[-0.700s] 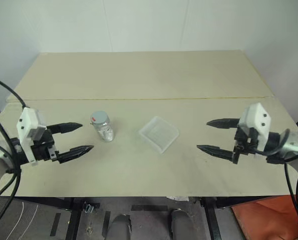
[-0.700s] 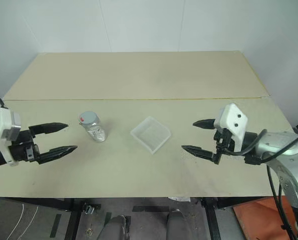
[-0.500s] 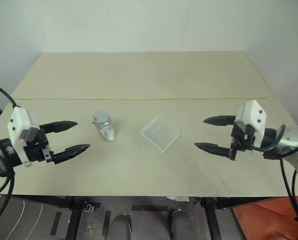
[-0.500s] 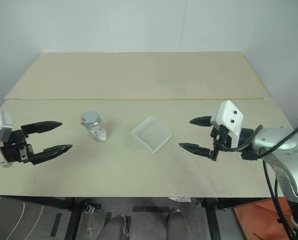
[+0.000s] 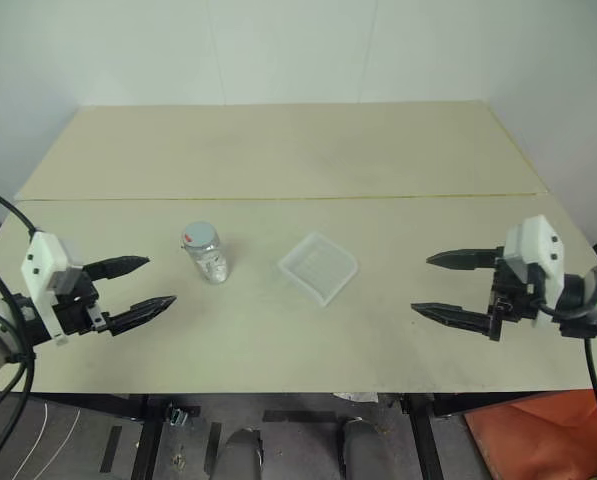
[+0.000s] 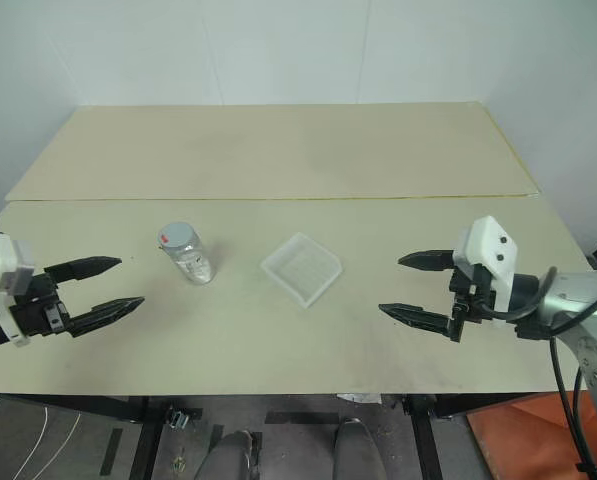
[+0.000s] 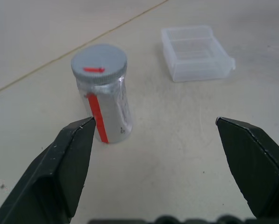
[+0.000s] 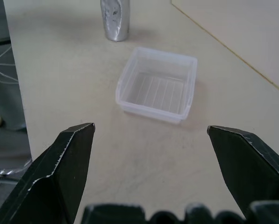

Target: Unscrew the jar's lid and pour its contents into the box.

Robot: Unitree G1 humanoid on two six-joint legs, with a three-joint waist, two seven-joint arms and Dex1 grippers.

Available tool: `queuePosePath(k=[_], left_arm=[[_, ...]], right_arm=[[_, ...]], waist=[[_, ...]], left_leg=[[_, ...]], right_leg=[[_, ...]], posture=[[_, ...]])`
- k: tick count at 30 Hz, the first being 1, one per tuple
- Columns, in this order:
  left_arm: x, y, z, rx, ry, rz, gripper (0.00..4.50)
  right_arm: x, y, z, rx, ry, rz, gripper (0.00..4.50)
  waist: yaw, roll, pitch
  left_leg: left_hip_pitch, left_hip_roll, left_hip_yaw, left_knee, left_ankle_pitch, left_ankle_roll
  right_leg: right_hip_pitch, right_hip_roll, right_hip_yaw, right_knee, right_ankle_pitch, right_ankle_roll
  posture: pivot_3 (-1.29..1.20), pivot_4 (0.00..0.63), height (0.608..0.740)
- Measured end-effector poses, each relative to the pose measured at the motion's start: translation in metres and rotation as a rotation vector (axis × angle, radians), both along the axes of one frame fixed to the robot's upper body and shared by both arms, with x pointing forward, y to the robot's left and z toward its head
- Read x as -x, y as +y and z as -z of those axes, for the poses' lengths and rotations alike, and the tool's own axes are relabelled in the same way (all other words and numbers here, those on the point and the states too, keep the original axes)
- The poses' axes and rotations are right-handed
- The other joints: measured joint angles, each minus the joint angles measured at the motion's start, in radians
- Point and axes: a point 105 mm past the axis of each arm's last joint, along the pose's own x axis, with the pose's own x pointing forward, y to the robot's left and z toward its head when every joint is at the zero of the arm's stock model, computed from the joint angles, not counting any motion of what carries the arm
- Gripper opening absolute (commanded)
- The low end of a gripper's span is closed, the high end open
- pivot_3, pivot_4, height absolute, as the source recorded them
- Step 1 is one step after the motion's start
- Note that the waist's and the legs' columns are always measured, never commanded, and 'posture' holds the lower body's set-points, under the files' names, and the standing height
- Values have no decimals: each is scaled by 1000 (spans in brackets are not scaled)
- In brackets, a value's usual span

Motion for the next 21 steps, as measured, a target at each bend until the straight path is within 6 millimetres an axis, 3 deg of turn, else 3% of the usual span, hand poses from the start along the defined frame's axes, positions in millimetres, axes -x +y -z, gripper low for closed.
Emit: queuePosePath(k=[8, 21], left_arm=[[-31, 0, 19, 52, -16, -86, 4477], [-67, -16, 30, 90, -66, -62, 4477]], right_arm=[[-4, 14, -14, 4, -60, -48, 4500], [-2, 21, -20, 20, -93, -70, 4500]], waist=[[3, 0, 0], [2, 0, 0]], left_leg=[[-1, 0, -1, 0, 0, 0], [-1, 0, -1, 0, 0, 0]], right_leg=[[0, 0, 0, -1, 0, 0], [0, 0, 0, -1, 0, 0]], posture=[[0, 150, 740], [0, 150, 740]])
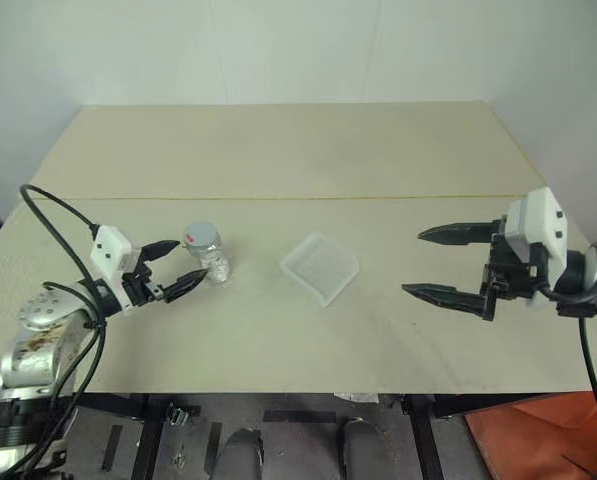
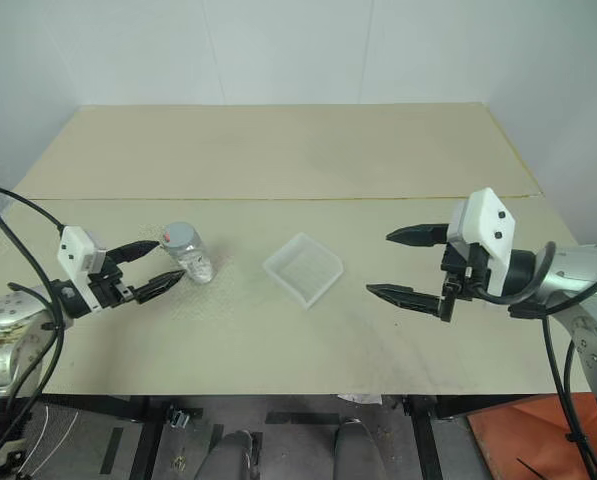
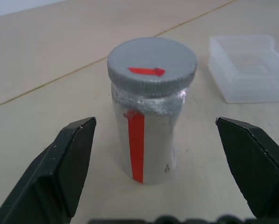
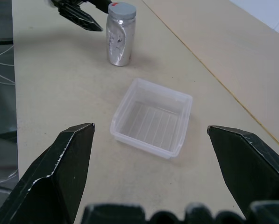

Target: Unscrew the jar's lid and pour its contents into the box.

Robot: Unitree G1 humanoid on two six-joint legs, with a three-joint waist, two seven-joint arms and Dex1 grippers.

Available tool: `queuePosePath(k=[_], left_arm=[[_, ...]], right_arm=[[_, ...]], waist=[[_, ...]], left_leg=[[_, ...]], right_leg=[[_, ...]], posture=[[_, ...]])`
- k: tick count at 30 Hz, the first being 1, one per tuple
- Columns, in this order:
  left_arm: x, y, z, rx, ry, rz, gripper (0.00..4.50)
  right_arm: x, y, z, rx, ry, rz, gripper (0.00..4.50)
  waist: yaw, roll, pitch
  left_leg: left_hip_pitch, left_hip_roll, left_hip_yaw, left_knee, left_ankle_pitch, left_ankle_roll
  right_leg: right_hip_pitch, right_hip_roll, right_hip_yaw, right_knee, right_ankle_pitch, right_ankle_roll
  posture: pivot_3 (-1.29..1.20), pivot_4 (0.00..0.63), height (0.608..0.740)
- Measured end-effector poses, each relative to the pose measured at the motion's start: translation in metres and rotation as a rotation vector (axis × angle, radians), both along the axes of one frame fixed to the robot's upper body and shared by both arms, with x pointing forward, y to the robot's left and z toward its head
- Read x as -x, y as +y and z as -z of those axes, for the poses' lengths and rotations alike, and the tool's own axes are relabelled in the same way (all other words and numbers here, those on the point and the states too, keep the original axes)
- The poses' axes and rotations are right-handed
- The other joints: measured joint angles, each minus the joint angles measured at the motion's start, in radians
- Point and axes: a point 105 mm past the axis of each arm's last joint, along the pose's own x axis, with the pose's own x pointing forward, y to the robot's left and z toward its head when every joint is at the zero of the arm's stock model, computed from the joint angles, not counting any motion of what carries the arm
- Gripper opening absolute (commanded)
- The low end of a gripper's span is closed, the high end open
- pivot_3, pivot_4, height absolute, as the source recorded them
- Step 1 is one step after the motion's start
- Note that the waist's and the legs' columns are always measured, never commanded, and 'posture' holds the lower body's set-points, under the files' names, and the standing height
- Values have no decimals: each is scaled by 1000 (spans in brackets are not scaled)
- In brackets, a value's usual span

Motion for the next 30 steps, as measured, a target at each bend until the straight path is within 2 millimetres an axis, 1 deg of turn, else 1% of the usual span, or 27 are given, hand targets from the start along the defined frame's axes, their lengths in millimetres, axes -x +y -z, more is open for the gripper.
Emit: queuePosePath(k=[9, 15, 20, 23, 28, 29, 30], left_arm=[[-17, -4, 6, 80, -42, -27, 4477], [-29, -14, 12, 100, -49, -7, 4477], [-39, -20, 9, 113, -81, 6, 4477], [-42, -24, 8, 113, -95, 14, 3875], [-42, -25, 13, 101, -85, 29, 2238], [-42, -26, 14, 101, -87, 31, 2018], [-42, -26, 14, 102, -92, 32, 2023]], right_arm=[[4, 0, -6, 18, -2, -5, 4500], [5, -1, -11, 27, -17, -7, 4500], [9, 0, -18, 18, -44, -14, 4500], [9, 0, -19, 18, -48, -14, 4500], [12, -1, -20, 18, -57, -11, 4500], [13, -1, -21, 17, -59, -12, 4500], [13, -1, -21, 17, -59, -12, 4500]], waist=[[2, 0, 0], [1, 0, 0], [2, 0, 0], [1, 0, 0], [2, 0, 0], [2, 0, 0], [2, 0, 0]], left_leg=[[0, 0, 0, 0, 0, 0], [0, 0, 0, 0, 0, 0], [0, 0, 0, 0, 0, 0], [0, 0, 0, 0, 0, 0], [0, 0, -1, 0, 0, 0], [0, 0, -1, 0, 0, 0], [0, 0, 0, 0, 0, 0]], right_leg=[[0, 0, 0, 0, 0, 0], [0, 0, 0, 0, 0, 0], [0, 0, 0, 0, 0, 0], [0, 0, 0, 0, 0, 0], [0, 0, 0, 0, 0, 0], [0, 0, 0, 0, 0, 0], [0, 0, 0, 0, 0, 0]], posture=[[0, 150, 740], [0, 150, 740], [0, 150, 740], [0, 150, 740], [0, 150, 740], [0, 150, 740], [0, 150, 740]])
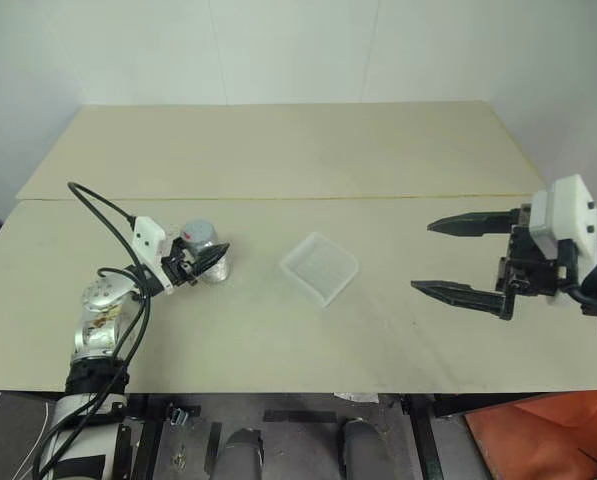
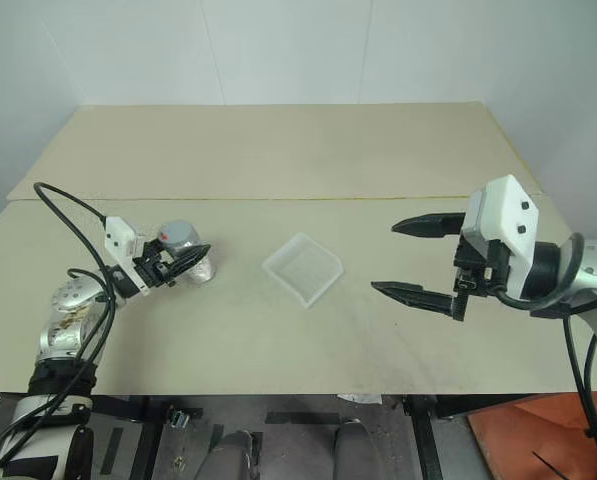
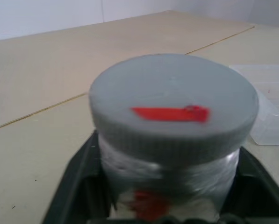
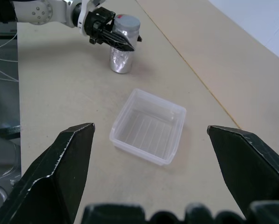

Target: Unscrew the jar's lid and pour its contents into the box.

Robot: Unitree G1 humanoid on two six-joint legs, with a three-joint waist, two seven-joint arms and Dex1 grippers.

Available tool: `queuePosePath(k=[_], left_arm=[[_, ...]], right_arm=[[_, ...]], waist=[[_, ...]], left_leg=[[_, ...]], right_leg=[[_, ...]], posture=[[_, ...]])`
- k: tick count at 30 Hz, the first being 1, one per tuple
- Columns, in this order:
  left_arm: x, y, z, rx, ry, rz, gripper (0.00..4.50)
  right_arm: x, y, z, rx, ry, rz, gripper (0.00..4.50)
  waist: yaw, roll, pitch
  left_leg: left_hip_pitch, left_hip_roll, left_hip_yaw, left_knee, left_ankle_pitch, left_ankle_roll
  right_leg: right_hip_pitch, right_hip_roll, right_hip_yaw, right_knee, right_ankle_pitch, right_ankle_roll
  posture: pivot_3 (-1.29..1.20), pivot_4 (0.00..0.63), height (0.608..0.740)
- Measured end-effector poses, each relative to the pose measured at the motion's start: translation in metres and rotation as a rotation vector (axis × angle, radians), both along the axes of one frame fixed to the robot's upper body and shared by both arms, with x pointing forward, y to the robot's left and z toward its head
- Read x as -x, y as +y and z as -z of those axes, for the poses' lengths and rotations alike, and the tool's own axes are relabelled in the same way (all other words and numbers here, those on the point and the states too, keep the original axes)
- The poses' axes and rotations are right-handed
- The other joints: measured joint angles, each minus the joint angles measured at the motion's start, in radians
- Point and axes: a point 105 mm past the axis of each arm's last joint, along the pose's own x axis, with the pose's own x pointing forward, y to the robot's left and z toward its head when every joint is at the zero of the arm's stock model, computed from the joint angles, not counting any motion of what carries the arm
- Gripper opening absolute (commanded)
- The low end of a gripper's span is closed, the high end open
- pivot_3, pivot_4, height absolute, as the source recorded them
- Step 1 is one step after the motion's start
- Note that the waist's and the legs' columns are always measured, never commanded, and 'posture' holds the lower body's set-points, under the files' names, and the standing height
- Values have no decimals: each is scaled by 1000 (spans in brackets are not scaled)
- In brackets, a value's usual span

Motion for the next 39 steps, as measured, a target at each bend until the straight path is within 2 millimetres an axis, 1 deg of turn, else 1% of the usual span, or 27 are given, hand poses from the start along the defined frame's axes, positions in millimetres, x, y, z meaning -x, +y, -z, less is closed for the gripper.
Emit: queuePosePath(k=[7, 10, 12, 15, 17, 19, 20, 22, 23, 27, 30, 32, 34, 39], left_arm=[[1, -3, -1, -11, 9, 16, 2023], [7, -6, -10, -76, 39, 84, 2023], [13, -7, -28, -137, 57, 167, 2023], [19, -17, -66, -183, 30, 277, 2023], [23, -35, -87, -180, 17, 375, 2023], [26, -54, -96, -157, 21, 462, 2023], [26, -62, -97, -146, 21, 492, 2023], [24, -86, -98, -116, 13, 565, 2023], [24, -94, -98, -102, 8, 591, 2023], [19, -117, -101, -76, -18, 661, 2023], [16, -126, -97, -93, -33, 689, 2023], [14, -134, -90, -97, -28, 715, 2023], [14, -139, -87, -109, -25, 733, 2023], [16, -141, -93, -135, -67, 776, 2023]], right_arm=[[-2, 1, -5, -4, -20, -4, 4500], [-5, 3, -7, -15, -28, -10, 4500], [-8, 9, -8, -48, -31, -28, 4500], [-13, 21, -14, -100, -44, -63, 4500], [-20, 34, -22, -146, -60, -84, 4500], [-27, 47, -28, -186, -58, -94, 4500], [-31, 55, -31, -207, -49, -97, 4500], [-39, 72, -37, -250, -26, -100, 4500], [-41, 80, -39, -265, -14, -104, 4500], [-46, 102, -39, -300, 33, -117, 4500], [-48, 113, -35, -297, 56, -121, 4500], [-52, 121, -34, -291, 64, -114, 4500], [-55, 124, -33, -275, 64, -102, 4500], [-67, 125, -26, -262, 81, -52, 4500]], waist=[[0, 0, 0], [-2, 0, 0], [-5, 0, 0], [-3, 0, 0], [-3, 0, 0], [-4, 0, 0], [-4, 0, 0], [-4, 0, 0], [-5, 0, 0], [-7, 0, 0], [-8, 0, 0], [-11, 0, 0], [-16, 0, 0], [-27, 0, 0]], left_leg=[[0, 0, 0, 0, 0, 0], [0, 0, 0, 0, 0, 0], [-1, 0, -1, 0, 0, 0], [0, 0, 0, 0, 0, 0], [0, 0, -1, 0, 0, 0], [-1, 0, -1, 0, 0, 0], [-1, 0, -1, 0, 0, 0], [-1, 0, -1, 0, 0, -1], [-1, 0, -1, 0, 1, -1], [-5, 0, -1, 0, 2, -3], [-6, -1, -1, 0, 2, -3], [-6, -1, -1, 0, 2, -4], [-7, -1, -1, 0, 2, -4], [-8, -1, -2, 0, 2, -3]], right_leg=[[0, 0, 0, 0, 0, 0], [0, 0, 0, 0, 0, 0], [-1, 0, 0, 1, 0, 0], [-1, 0, 0, 1, 0, 0], [0, 0, 0, 0, 0, 0], [0, 0, 0, 0, 0, 0], [-1, 0, 0, 0, 0, 0], [-1, 0, 0, 0, 0, 0], [-2, 0, 0, 1, 0, 0], [-6, 0, 0, 2, 0, 0], [-9, 0, 0, 3, 0, 0], [-9, 0, 0, 3, 0, 0], [-10, 0, 0, 3, 0, 0], [-11, 0, 0, 4, 0, 0]], posture=[[0, 150, 740], [0, 150, 740], [0, 150, 740], [0, 150, 740], [0, 150, 740], [0, 150, 740], [0, 150, 740], [0, 150, 740], [0, 150, 740], [0, 150, 740], [0, 150, 740], [0, 150, 740], [0, 150, 740], [0, 150, 740]])
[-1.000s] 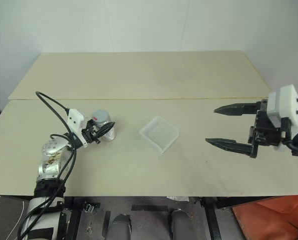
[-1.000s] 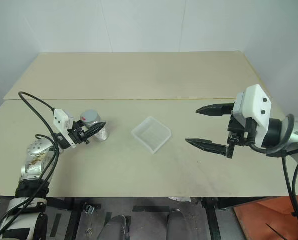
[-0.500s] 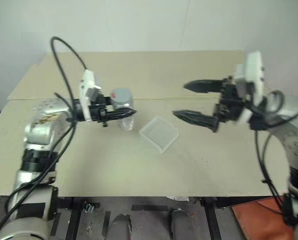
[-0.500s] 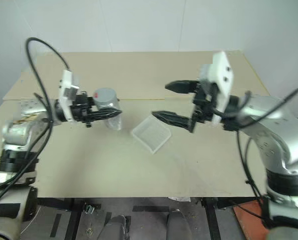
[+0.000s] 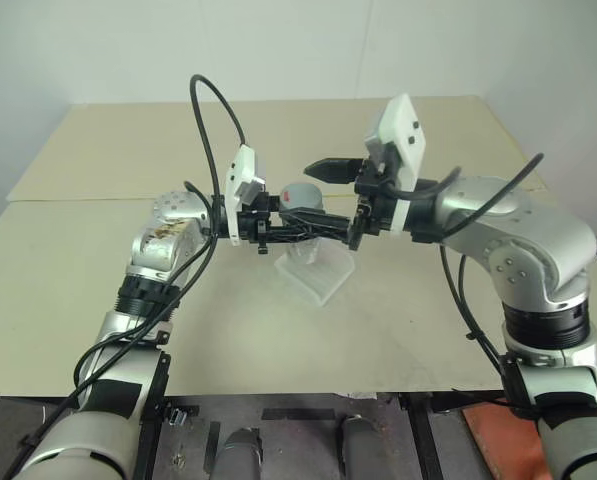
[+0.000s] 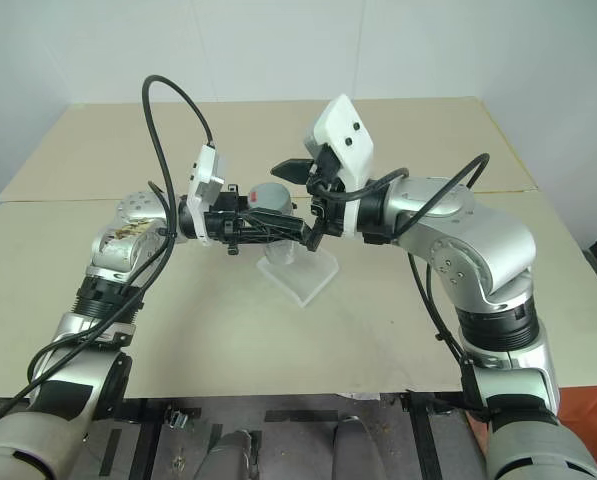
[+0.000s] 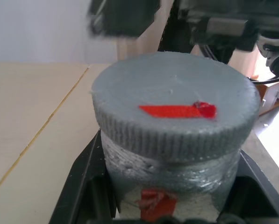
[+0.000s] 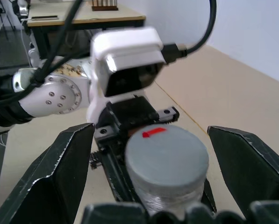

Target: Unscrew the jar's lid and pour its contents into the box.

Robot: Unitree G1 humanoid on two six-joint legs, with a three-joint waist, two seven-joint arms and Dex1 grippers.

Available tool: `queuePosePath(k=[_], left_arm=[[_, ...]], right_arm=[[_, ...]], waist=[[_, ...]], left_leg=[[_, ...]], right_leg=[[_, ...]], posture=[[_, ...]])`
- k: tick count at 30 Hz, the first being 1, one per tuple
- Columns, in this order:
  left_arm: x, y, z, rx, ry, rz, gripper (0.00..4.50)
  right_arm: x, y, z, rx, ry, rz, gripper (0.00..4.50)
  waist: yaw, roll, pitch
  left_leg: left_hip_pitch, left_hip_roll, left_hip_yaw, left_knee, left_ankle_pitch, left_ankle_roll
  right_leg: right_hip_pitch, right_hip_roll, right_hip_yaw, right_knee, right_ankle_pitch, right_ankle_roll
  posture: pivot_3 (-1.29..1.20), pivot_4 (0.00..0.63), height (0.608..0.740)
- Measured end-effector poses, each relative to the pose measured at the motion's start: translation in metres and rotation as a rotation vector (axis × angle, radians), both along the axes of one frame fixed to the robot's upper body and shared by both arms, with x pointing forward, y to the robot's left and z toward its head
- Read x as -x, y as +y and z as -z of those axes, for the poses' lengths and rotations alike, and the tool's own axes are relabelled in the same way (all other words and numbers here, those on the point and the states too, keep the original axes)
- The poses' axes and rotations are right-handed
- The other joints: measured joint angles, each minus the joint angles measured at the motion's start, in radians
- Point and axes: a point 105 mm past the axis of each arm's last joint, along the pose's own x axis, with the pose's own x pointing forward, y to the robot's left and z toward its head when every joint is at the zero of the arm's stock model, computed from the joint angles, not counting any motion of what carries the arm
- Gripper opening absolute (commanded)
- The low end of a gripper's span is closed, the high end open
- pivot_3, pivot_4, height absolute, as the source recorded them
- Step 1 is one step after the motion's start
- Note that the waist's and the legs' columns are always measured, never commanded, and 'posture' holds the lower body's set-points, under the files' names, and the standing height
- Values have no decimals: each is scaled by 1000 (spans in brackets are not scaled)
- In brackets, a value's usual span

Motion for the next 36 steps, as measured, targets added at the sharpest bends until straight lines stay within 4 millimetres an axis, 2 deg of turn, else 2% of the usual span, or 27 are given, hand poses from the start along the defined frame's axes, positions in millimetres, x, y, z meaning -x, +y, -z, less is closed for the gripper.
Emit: queuePosePath(k=[5, 30, 33, 36], left_arm=[[1, -3, -7, 1, -26, 25, 2023], [5, 0, -5, -16, -25, 59, 2023], [5, 0, -5, -16, -24, 58, 2023], [4, 1, -6, -14, -27, 52, 2023]], right_arm=[[-3, 1, 5, 21, 6, 7, 4500], [-3, 1, 1, -5, -6, -18, 4500], [-3, 1, 1, -1, -7, -23, 3977], [-2, 3, 2, -4, 0, -42, 2994]], waist=[[-2, 0, 0], [-2, 0, 0], [-3, 0, 0], [-4, 0, 0]], left_leg=[[0, 0, 0, 0, 0, 0], [0, 0, 0, 0, 0, 0], [0, 0, 0, 0, 0, 0], [0, 0, 0, 0, 0, 0]], right_leg=[[0, 0, 0, 0, 0, 0], [0, 0, 0, 1, 0, 0], [0, 0, 0, 1, 0, 0], [0, 0, 0, 1, 0, 0]], posture=[[0, 150, 740], [0, 150, 740], [0, 150, 740], [0, 150, 740]])
